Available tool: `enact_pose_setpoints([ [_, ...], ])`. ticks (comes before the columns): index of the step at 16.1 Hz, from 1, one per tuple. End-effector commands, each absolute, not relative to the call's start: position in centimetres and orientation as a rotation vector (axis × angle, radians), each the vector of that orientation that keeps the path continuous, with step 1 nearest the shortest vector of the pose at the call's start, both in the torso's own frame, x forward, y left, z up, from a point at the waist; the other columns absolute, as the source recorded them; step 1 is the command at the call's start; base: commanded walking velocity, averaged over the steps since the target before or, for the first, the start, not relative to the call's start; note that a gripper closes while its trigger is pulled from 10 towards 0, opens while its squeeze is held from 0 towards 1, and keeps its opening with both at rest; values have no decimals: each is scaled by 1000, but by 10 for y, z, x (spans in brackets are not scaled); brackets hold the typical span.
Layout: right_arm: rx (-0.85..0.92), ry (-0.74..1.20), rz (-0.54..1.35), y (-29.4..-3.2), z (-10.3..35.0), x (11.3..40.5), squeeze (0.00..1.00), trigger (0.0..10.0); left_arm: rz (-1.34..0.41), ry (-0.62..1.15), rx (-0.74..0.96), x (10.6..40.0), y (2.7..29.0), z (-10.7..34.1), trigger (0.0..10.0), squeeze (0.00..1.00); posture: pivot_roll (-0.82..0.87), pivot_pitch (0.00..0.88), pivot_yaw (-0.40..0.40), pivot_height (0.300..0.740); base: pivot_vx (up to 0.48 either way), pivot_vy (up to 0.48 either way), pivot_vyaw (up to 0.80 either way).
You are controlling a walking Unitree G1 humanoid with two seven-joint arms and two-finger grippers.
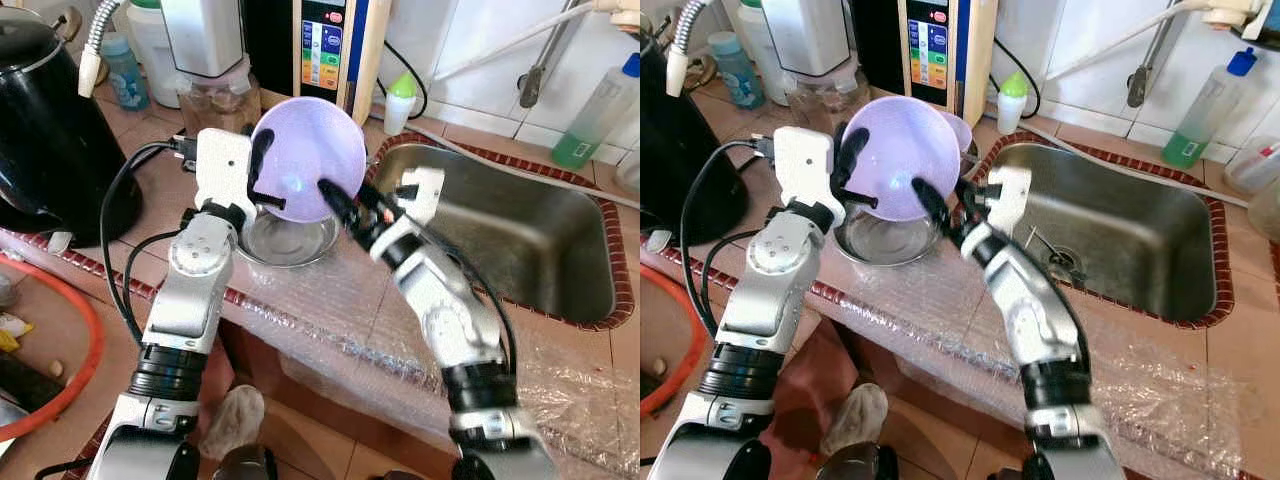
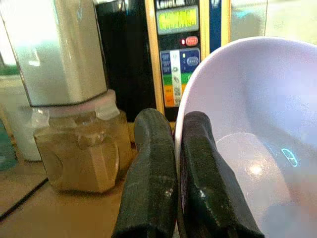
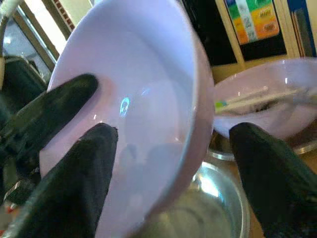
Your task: Kitchen organization
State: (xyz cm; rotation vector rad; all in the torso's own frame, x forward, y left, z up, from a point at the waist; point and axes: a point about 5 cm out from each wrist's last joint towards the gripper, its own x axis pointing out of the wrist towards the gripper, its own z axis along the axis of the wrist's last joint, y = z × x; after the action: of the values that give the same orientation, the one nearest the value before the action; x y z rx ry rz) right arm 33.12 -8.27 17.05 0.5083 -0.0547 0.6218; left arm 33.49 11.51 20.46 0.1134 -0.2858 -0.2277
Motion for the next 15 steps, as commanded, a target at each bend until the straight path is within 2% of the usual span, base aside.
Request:
enact_pose_setpoints([
  [1, 508, -51, 598, -83, 175, 334, 0, 0, -242, -334, 126, 331, 112, 212, 0, 0, 49, 8, 23, 740, 0, 0, 0],
  [3, 542, -15, 501, -87, 175, 342, 0, 0, -254, -351, 144, 330, 109, 212, 0, 0, 49, 8, 24, 740, 0, 0, 0],
  [5, 656, 27, 418, -92, 183, 350, 0, 0, -248, -368, 156, 330, 109, 213, 0, 0, 49, 8, 24, 740, 0, 0, 0],
  [15, 626, 162, 316, -104, 161, 352, 0, 0, -244, -397, 159, 331, 107, 217, 0, 0, 49, 8, 20, 740, 0, 0, 0],
])
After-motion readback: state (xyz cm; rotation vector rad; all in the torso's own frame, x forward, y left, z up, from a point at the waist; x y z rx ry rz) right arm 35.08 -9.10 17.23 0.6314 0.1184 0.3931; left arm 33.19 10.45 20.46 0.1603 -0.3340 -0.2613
